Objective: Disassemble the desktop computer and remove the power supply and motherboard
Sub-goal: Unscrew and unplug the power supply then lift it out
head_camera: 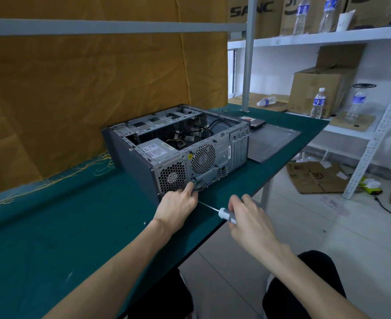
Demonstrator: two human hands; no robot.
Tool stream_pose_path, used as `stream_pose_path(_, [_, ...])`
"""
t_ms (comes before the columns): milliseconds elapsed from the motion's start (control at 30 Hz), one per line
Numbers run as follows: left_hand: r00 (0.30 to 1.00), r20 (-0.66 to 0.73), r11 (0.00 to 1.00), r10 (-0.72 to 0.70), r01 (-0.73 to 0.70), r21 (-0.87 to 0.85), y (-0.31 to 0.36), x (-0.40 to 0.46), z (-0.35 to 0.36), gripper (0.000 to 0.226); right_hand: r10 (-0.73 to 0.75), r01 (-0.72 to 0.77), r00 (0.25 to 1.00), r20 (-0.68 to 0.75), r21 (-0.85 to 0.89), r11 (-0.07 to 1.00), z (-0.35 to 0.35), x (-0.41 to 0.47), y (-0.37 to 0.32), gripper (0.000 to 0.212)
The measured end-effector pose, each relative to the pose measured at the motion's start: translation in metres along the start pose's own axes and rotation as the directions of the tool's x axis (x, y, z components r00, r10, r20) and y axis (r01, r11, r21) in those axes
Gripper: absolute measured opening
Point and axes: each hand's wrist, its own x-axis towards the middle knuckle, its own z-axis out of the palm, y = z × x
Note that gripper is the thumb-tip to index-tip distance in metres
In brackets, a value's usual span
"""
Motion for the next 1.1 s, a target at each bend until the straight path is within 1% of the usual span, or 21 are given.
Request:
stream_pose_path(100, [1.000,-0.008,1.000,-0.011,0.011,-0.007,0.002,0.000,-0.001,0.042,-0.004,0.005,1.000,-0.022,0.024,1.000,0.001,-0.002,-0.001,0.029])
stream_pose_path(200, [0.999,-0.038,1.000,-0.027,0.027,-0.010,0.003,-0.001,0.000,0.045,-0.039,0.038,0.999,-0.038,-0.012,0.999,0.007,-0.005,0.000,0.027])
stream_pose_path(300, [0.996,-0.092,0.999,-0.024,0.020,-0.035,0.005,-0.004,0.002,0.044,-0.052,0.051,0.997,-0.053,-0.021,0.999,0.006,-0.004,0.009,0.024])
stream_pose_path(367, [0.989,-0.143,0.996,-0.037,0.025,-0.090,0.004,-0.010,0.003,0.036,-0.063,0.063,0.996,-0.064,0.007,0.998,0.002,-0.004,0.016,0.019])
stream_pose_path(433, [0.981,-0.185,0.978,-0.053,0.013,-0.209,0.000,-0.021,0.007,0.017,-0.080,0.084,0.995,-0.066,0.058,0.995,-0.002,-0.006,0.025,0.014])
stream_pose_path(467, [0.978,-0.203,0.946,-0.055,-0.014,-0.325,-0.004,-0.029,0.009,0.009,-0.087,0.092,0.995,-0.053,0.096,0.991,-0.002,-0.008,0.030,0.013])
stream_pose_path(500, [0.974,-0.218,0.887,-0.066,-0.043,-0.460,-0.009,-0.037,0.010,0.006,-0.100,0.104,0.994,-0.034,0.140,0.985,-0.002,-0.010,0.034,0.012])
stream_pose_path(533, [0.973,-0.210,0.807,-0.095,-0.048,-0.589,-0.014,-0.046,0.010,0.006,-0.118,0.118,0.993,-0.014,0.191,0.974,-0.001,-0.011,0.037,0.013])
stream_pose_path(600, [0.968,-0.153,0.589,-0.198,-0.008,-0.808,-0.023,-0.066,0.010,0.008,-0.152,0.136,0.988,0.024,0.320,0.938,0.001,-0.012,0.041,0.015])
stream_pose_path(667, [0.942,-0.093,0.379,-0.322,0.039,-0.924,-0.028,-0.083,0.010,0.005,-0.187,0.152,0.981,0.048,0.404,0.902,0.005,-0.012,0.038,0.016])
stream_pose_path(700, [0.920,-0.069,0.303,-0.385,0.055,-0.951,-0.030,-0.090,0.010,0.003,-0.201,0.162,0.978,0.047,0.432,0.887,0.009,-0.012,0.035,0.016])
stream_pose_path(733, [0.894,-0.054,0.251,-0.444,0.067,-0.966,-0.033,-0.096,0.011,0.003,-0.209,0.168,0.977,0.039,0.461,0.871,0.012,-0.011,0.031,0.016])
stream_pose_path(800, [0.842,-0.025,0.211,-0.539,0.106,-0.972,-0.038,-0.108,0.013,0.004,-0.208,0.172,0.978,0.010,0.529,0.831,0.018,-0.011,0.023,0.016])
stream_pose_path(867, [0.796,0.016,0.211,-0.605,0.180,-0.961,-0.043,-0.119,0.015,0.008,-0.182,0.156,0.983,-0.017,0.593,0.790,0.022,-0.010,0.014,0.016])
stream_pose_path(967, [0.688,0.083,0.192,-0.721,0.313,-0.930,-0.047,-0.135,0.020,0.009,-0.111,0.110,0.993,-0.044,0.686,0.720,0.027,-0.007,0.001,0.016])
stream_pose_path(1033, [0.633,0.142,0.179,-0.761,0.416,-0.891,-0.047,-0.143,0.024,0.011,-0.068,0.080,0.997,-0.047,0.749,0.658,0.030,-0.005,-0.008,0.015])
stream_pose_path(1100, [0.599,0.189,0.166,-0.778,0.486,-0.858,-0.045,-0.143,0.026,0.012,-0.042,0.072,0.997,-0.058,0.804,0.591,0.034,-0.001,-0.017,0.016])
